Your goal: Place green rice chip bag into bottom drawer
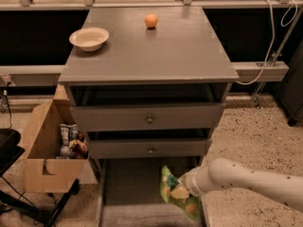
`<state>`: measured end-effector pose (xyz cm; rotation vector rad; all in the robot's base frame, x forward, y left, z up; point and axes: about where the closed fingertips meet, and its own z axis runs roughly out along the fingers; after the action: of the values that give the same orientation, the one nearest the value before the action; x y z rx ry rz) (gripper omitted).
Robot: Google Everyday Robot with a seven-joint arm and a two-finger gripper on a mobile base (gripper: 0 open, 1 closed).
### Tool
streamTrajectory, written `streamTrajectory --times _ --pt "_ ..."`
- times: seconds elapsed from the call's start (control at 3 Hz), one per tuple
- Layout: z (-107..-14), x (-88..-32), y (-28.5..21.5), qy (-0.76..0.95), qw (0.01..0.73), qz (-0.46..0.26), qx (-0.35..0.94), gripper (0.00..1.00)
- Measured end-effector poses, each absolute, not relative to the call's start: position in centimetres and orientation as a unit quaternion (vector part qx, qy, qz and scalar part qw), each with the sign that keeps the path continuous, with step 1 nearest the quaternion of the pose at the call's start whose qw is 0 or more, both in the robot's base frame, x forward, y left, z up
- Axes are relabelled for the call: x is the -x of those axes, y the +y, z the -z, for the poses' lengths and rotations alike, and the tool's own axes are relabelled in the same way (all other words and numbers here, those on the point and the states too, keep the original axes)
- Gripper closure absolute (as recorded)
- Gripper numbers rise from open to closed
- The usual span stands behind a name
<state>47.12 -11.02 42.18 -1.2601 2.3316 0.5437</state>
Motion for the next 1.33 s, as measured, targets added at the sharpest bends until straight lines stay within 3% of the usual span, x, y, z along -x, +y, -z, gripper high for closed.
streamTrajectory --times 0.67,1.33 --pt "-34.8 -54.3 -2.0 0.799 0.25 -0.285 0.466 1.0" --pt "-27.1 -54.7 2.1 0.793 0.226 -0.237 0.513 1.0"
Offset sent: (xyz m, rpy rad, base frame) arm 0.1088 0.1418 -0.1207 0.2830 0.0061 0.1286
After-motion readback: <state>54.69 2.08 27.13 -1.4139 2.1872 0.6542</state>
